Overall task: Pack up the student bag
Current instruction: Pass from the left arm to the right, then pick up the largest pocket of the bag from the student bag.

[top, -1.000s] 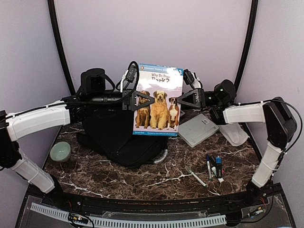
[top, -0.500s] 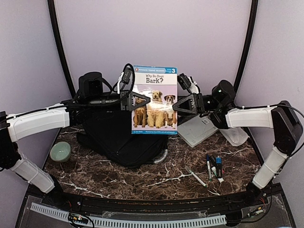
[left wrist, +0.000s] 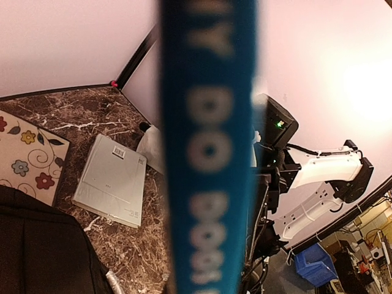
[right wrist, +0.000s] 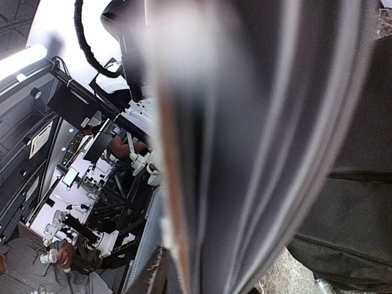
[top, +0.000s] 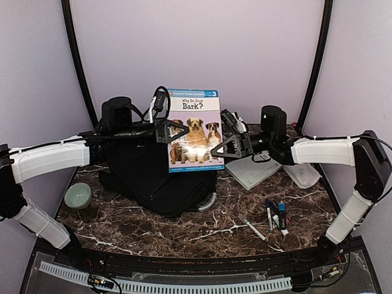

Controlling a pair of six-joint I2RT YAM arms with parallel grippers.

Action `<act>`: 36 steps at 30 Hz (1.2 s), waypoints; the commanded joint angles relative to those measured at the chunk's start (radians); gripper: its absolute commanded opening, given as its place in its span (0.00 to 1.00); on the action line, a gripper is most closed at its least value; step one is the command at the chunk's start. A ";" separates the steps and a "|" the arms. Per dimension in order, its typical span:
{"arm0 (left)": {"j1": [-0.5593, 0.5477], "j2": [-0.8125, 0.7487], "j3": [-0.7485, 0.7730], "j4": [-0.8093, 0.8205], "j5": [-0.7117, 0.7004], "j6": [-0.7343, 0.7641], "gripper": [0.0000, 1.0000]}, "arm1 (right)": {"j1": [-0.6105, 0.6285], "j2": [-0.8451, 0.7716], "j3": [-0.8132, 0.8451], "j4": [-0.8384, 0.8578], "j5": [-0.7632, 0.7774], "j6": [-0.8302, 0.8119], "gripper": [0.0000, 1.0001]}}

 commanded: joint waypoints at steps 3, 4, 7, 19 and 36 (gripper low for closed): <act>0.013 -0.047 -0.006 0.042 -0.061 0.003 0.00 | 0.003 -0.031 0.017 -0.072 0.026 -0.065 0.16; 0.014 -0.046 -0.005 0.036 -0.061 0.005 0.00 | -0.006 -0.031 0.019 -0.083 0.043 -0.068 0.14; 0.014 -0.037 -0.005 0.026 -0.060 0.010 0.00 | -0.041 -0.031 0.038 -0.159 0.089 -0.116 0.06; 0.010 0.034 0.029 -0.282 -0.243 0.086 0.60 | -0.228 -0.101 0.190 -0.802 0.290 -0.603 0.00; -0.330 0.614 0.640 -0.939 -0.688 0.357 0.71 | -0.350 -0.323 0.140 -1.198 0.791 -0.933 0.00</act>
